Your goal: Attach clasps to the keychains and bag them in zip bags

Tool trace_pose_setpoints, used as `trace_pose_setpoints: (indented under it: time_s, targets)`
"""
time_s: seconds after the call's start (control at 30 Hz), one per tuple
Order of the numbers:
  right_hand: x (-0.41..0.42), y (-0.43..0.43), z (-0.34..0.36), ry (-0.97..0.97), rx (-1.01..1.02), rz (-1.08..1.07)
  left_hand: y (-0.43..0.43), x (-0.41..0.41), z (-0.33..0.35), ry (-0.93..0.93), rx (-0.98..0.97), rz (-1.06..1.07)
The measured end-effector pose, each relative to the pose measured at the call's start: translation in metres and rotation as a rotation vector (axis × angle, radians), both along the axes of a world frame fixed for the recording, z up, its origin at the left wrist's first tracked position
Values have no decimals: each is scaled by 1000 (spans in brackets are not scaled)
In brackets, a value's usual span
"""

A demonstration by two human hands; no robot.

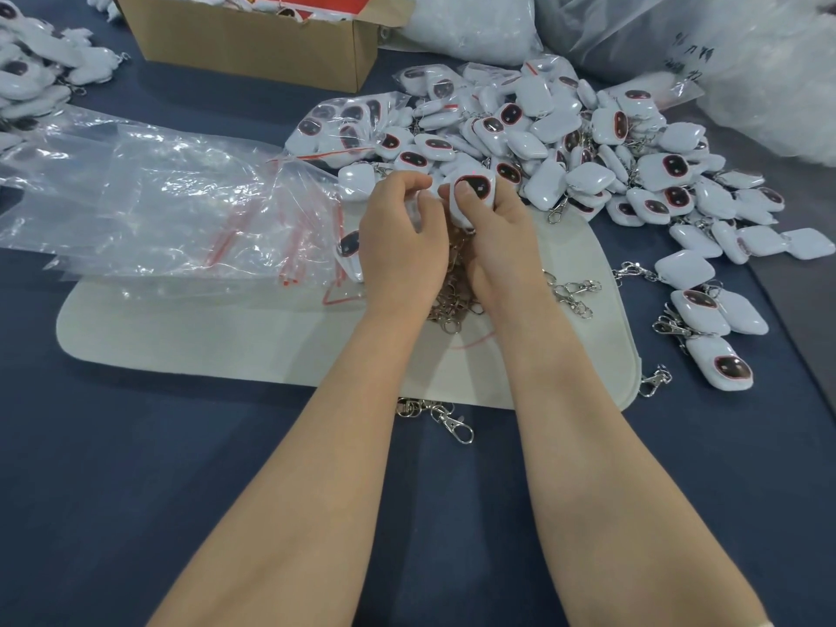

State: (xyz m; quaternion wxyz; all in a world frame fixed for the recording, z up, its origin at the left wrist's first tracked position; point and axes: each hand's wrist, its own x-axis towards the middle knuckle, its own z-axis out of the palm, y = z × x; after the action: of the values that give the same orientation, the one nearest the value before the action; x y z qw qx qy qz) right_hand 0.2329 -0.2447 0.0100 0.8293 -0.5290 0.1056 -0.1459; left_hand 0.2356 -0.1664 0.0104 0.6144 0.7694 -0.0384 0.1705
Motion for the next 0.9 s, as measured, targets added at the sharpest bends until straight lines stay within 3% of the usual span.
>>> trace_pose_setpoints:
  time_s: [0.9]
  targets:
    - [0,-2,-1,4,-4,80,0,0,-1,-17,-13,-20]
